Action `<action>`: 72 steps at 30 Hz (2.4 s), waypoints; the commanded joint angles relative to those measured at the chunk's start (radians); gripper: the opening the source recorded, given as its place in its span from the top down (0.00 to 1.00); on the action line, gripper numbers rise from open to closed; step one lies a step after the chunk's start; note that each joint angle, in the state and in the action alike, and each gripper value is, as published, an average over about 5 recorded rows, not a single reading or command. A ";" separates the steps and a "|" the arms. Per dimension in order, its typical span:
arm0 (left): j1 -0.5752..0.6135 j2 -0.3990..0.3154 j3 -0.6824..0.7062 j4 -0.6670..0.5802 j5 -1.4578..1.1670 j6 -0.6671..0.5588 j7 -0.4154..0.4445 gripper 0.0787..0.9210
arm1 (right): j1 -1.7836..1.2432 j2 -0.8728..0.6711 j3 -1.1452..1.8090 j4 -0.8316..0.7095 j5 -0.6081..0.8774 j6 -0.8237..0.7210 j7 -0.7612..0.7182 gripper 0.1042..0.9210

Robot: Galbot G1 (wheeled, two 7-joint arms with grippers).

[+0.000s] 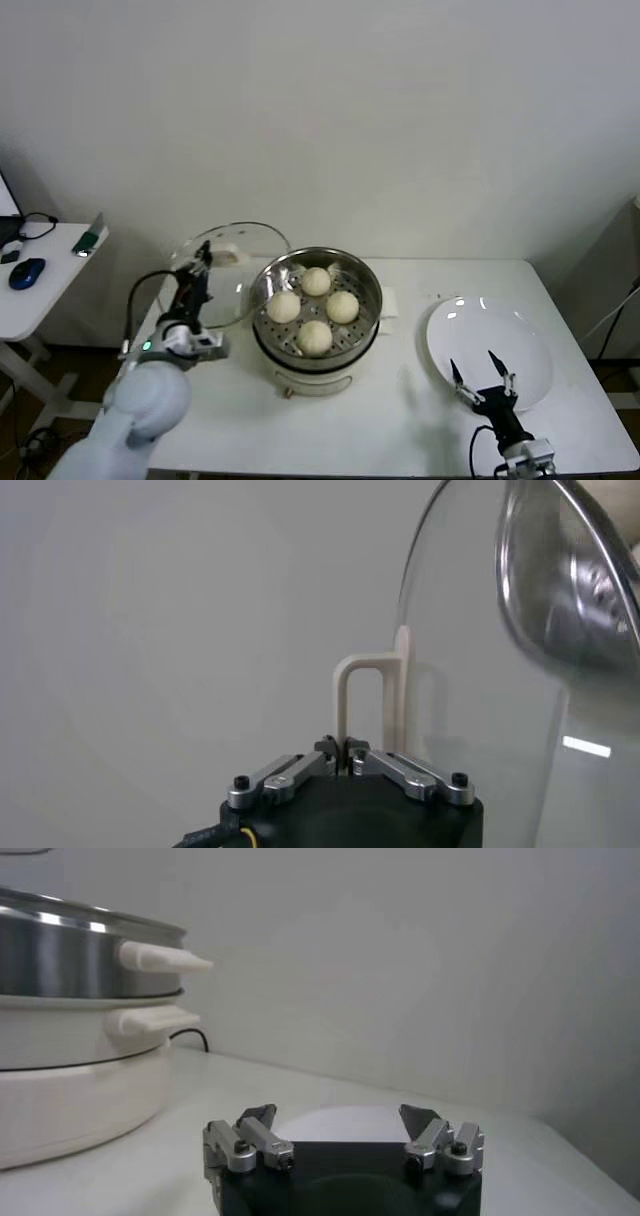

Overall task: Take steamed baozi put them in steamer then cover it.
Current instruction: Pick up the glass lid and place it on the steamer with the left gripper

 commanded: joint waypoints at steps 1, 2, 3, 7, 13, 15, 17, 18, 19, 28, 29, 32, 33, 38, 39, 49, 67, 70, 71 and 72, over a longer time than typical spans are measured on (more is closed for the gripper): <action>-0.111 -0.097 0.199 -0.019 0.142 0.106 0.076 0.93 | 0.008 -0.001 0.001 -0.002 0.002 0.005 -0.001 0.12; -0.115 -0.116 0.214 -0.009 0.165 0.110 0.080 0.93 | 0.009 -0.001 0.001 -0.002 0.002 0.006 -0.001 0.12; -0.120 -0.135 0.230 0.000 0.186 0.116 0.084 0.93 | 0.010 -0.001 0.001 -0.002 0.002 0.006 -0.001 0.12; -0.137 -0.207 0.280 0.041 0.251 0.128 0.088 0.93 | 0.011 -0.002 0.001 -0.005 0.003 0.009 -0.001 0.12; -0.132 -0.299 0.315 0.088 0.316 0.127 0.080 0.93 | 0.009 -0.007 0.004 -0.009 0.004 0.015 -0.002 0.12; -0.122 -0.318 0.320 0.096 0.338 0.127 0.077 0.93 | 0.010 -0.007 0.004 -0.011 0.004 0.016 -0.002 0.12; -0.113 -0.336 0.325 0.103 0.359 0.127 0.075 0.93 | 0.011 -0.008 0.002 -0.014 0.003 0.018 -0.003 0.12; -0.109 -0.344 0.326 0.106 0.369 0.128 0.074 0.93 | 0.012 -0.007 0.002 -0.015 0.003 0.018 -0.003 0.12; -0.106 -0.353 0.328 0.108 0.378 0.129 0.074 0.93 | 0.012 -0.007 0.001 -0.015 0.002 0.019 -0.003 0.12; -0.082 -0.405 0.337 0.133 0.429 0.135 0.074 0.93 | 0.012 -0.010 0.000 -0.021 0.001 0.025 -0.005 0.12; -0.081 -0.410 0.338 0.136 0.435 0.135 0.075 0.93 | 0.012 -0.010 0.000 -0.021 0.001 0.026 -0.005 0.12; -0.077 -0.424 0.340 0.141 0.452 0.136 0.076 0.93 | 0.012 -0.010 0.000 -0.022 0.001 0.028 -0.005 0.12; -0.075 -0.428 0.341 0.143 0.459 0.135 0.077 0.93 | 0.012 -0.010 0.000 -0.022 0.001 0.029 -0.005 0.12; -0.063 -0.435 0.346 0.153 0.490 0.129 0.079 0.93 | 0.011 -0.010 0.002 -0.024 0.002 0.034 -0.005 0.12; -0.059 -0.433 0.346 0.155 0.496 0.127 0.080 0.93 | 0.011 -0.010 0.003 -0.024 0.002 0.035 -0.005 0.12; -0.051 -0.408 0.322 0.176 0.544 0.109 0.093 0.93 | 0.005 -0.007 0.003 -0.023 0.000 0.041 -0.007 0.12; -0.056 -0.406 0.314 0.207 0.573 0.072 0.057 0.93 | 0.000 0.000 0.007 -0.020 -0.009 0.052 -0.007 0.12; -0.055 -0.403 0.313 0.211 0.580 0.067 0.058 0.93 | -0.002 -0.001 0.009 -0.019 -0.009 0.052 -0.007 0.12; -0.055 -0.403 0.313 0.212 0.581 0.066 0.058 0.93 | -0.002 -0.001 0.009 -0.018 -0.009 0.052 -0.007 0.12; -0.055 -0.402 0.312 0.213 0.580 0.066 0.059 0.93 | -0.002 -0.001 0.010 -0.018 -0.009 0.052 -0.008 0.12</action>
